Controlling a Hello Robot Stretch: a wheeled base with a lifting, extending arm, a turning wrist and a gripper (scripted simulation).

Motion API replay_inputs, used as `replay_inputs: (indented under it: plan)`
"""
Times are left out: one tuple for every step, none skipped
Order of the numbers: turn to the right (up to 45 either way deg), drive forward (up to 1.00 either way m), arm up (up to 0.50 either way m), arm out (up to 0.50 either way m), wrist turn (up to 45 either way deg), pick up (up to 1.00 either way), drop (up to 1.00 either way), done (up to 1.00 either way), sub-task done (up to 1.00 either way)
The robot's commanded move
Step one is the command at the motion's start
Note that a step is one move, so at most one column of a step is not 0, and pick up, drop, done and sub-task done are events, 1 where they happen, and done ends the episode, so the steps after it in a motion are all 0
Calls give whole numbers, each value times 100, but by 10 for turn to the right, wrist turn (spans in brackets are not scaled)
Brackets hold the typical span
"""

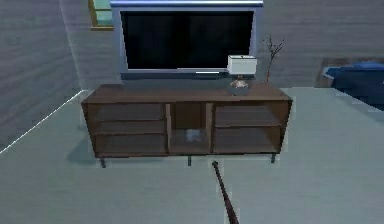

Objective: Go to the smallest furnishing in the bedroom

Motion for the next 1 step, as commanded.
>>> replay_inputs:
  plan:
    - [0,15,0,0,0,0,0,0,0]
